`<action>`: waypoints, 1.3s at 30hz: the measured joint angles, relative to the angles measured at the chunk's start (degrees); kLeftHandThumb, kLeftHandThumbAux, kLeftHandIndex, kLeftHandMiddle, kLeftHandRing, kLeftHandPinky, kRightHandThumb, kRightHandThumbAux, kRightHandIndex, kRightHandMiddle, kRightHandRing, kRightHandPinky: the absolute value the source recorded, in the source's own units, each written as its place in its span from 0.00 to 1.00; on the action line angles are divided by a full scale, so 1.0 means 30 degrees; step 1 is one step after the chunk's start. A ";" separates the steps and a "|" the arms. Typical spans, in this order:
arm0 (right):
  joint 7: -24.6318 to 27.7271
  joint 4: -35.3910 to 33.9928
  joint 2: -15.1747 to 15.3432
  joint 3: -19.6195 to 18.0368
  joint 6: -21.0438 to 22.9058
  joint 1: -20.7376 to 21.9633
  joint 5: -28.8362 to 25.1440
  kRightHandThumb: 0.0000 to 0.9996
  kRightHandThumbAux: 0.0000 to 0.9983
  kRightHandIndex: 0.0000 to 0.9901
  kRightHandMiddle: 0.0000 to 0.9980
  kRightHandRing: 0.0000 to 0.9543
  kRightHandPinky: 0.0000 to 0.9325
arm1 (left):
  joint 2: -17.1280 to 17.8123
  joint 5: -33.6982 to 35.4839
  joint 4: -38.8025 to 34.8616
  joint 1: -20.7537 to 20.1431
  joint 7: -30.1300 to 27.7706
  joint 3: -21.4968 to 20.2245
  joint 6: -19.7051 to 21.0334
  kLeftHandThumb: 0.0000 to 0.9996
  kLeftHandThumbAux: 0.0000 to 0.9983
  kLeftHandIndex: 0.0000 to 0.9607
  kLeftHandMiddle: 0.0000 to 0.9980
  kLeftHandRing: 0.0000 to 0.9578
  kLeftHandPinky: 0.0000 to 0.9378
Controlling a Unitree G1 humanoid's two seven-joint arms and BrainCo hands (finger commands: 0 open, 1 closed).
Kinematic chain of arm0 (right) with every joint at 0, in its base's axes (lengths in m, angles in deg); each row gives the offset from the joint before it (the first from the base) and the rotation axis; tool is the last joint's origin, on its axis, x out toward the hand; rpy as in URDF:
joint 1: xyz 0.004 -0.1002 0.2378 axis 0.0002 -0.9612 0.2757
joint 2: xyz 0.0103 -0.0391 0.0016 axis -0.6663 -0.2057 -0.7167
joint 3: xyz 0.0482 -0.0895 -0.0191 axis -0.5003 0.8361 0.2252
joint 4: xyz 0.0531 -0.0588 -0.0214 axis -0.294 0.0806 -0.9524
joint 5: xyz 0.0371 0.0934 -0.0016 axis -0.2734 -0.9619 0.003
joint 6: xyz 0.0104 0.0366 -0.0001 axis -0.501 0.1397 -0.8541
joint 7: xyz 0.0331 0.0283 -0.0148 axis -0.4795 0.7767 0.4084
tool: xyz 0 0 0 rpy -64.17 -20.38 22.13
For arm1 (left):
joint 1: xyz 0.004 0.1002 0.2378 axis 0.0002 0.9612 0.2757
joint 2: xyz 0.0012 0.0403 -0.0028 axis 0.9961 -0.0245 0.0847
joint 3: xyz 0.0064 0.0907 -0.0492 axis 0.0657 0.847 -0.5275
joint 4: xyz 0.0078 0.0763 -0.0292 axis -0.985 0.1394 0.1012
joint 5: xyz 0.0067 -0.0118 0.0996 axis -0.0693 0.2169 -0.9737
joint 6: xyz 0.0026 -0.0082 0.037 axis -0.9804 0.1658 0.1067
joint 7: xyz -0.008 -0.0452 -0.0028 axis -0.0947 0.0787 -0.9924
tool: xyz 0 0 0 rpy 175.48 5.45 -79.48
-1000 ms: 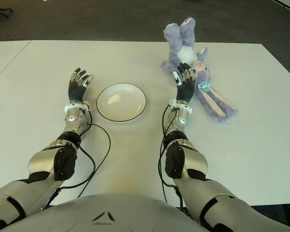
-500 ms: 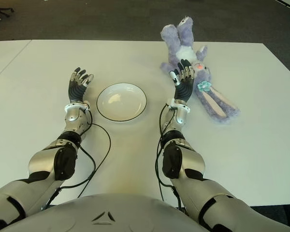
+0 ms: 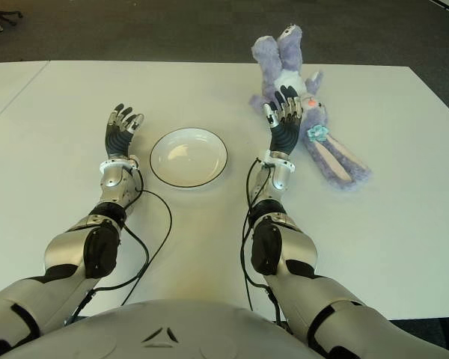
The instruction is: Put the doll into the plate.
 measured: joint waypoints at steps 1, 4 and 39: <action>0.0006 0.0026 0.0013 0.0000 0.0003 0.0055 -0.0001 0.19 0.82 0.17 0.19 0.17 0.18 | 0.0000 0.0000 0.0000 -0.0002 0.0001 0.0005 0.0016 0.04 0.69 0.14 0.18 0.18 0.19; -0.0003 0.0112 0.0092 0.0002 0.0049 0.0324 0.0009 0.20 0.81 0.17 0.19 0.18 0.19 | 0.0002 -0.0002 0.0000 -0.0034 0.0008 0.0027 0.0157 0.03 0.69 0.13 0.18 0.18 0.17; -0.8483 0.1704 0.7133 0.6330 0.2741 0.4047 0.8657 0.27 0.75 0.26 0.03 0.00 0.00 | -0.0021 -0.0031 0.0000 -0.0152 0.0419 0.0225 0.0680 0.00 0.62 0.11 0.15 0.15 0.13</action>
